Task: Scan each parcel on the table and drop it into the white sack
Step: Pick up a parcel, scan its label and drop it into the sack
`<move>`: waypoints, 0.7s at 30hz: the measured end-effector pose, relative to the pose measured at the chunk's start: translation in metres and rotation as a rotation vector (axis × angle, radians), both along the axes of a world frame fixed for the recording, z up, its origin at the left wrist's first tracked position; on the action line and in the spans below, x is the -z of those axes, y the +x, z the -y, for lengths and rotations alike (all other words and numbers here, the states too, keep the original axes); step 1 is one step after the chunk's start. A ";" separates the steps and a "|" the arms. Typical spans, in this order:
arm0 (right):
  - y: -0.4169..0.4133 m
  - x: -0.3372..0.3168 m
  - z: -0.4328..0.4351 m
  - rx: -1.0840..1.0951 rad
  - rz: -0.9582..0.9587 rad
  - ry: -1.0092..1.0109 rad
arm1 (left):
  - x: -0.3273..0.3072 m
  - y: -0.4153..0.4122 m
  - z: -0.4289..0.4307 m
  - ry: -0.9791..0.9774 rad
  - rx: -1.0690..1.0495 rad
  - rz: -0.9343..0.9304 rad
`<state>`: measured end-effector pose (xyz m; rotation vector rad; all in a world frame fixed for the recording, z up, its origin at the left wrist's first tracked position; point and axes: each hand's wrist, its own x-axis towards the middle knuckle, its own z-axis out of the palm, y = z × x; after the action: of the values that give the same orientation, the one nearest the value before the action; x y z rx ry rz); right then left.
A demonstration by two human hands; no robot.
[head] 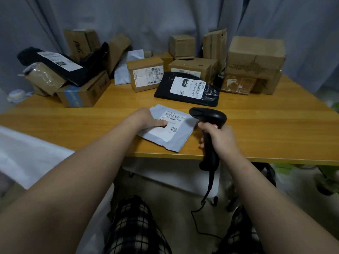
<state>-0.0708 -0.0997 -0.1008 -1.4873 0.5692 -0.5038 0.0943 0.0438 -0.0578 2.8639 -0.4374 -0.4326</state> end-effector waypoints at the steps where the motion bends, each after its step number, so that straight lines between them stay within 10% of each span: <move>1: 0.000 0.000 0.000 0.002 -0.001 0.000 | -0.002 -0.002 -0.001 -0.060 -0.017 -0.040; 12: -0.004 -0.006 -0.020 0.107 0.042 -0.306 | 0.003 -0.033 -0.047 -1.390 -0.181 0.005; 21: -0.006 -0.014 -0.090 0.009 0.228 -0.485 | 0.010 -0.039 -0.075 -1.510 -0.247 -0.129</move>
<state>-0.0768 -0.0101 -0.0865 -1.8512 0.2815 -0.8489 0.0554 0.1185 -0.0680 1.3799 -0.2003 -0.1070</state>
